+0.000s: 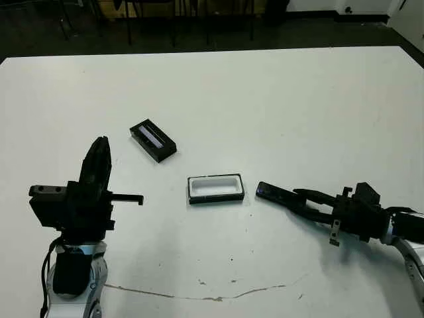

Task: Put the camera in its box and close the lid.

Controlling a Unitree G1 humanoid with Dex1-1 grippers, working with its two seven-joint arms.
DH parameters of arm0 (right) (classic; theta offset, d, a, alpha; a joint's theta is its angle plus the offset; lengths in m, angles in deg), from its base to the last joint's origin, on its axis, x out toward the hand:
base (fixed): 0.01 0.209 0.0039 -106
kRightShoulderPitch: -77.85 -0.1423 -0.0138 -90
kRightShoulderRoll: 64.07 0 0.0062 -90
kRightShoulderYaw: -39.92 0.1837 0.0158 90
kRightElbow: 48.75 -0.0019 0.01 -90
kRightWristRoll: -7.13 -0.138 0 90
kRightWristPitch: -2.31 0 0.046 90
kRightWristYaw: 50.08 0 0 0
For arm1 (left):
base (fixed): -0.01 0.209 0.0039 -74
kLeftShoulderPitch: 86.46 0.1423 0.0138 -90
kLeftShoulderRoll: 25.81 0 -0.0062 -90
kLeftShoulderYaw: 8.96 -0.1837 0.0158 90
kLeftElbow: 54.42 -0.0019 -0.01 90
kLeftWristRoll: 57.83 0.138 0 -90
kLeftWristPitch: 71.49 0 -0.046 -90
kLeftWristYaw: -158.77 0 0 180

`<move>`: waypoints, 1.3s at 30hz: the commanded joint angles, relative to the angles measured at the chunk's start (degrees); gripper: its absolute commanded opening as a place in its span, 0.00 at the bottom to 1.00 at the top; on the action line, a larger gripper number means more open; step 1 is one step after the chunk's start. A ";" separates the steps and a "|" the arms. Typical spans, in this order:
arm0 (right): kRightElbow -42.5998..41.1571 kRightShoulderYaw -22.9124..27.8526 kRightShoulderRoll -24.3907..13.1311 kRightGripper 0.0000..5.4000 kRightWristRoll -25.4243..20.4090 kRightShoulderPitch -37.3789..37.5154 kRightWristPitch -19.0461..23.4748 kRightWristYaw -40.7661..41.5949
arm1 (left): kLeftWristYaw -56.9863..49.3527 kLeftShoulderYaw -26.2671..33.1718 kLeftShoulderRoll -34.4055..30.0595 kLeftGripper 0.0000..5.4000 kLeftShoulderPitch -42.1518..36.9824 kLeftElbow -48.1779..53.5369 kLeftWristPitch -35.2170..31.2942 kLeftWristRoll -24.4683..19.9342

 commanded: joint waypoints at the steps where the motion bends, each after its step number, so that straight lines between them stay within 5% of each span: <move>1: -0.53 0.17 -0.63 0.09 -0.59 1.24 4.14 0.83 | 0.01 0.12 -0.10 0.00 2.13 -0.43 -1.20 -0.27; 3: -1.30 0.91 -0.40 0.09 -2.27 1.09 6.15 1.06 | -0.07 0.05 -0.05 0.00 2.17 -0.36 -1.28 -0.19; 10: -12.13 4.70 -3.24 0.09 -7.62 0.37 22.79 -1.69 | 0.18 -0.04 -0.16 0.00 1.89 -0.83 -0.96 -0.28; 17: -14.24 6.65 -3.94 0.09 -11.60 -4.75 31.06 -1.20 | 0.08 -0.08 -0.34 0.00 1.90 -1.02 -0.93 0.21; 23: -7.79 4.53 -2.00 0.09 -12.79 -12.69 31.41 4.02 | -0.17 -0.31 -0.06 0.00 1.92 -0.77 -1.44 0.51; 33: -5.69 -5.61 0.08 0.09 -4.43 -25.27 28.97 7.18 | -0.07 -0.53 0.02 0.00 1.86 -1.51 -0.43 0.33; 39: -4.19 -11.29 1.38 0.09 -1.92 -32.90 33.05 10.64 | 0.13 -0.63 0.02 0.00 2.01 -1.72 0.00 0.01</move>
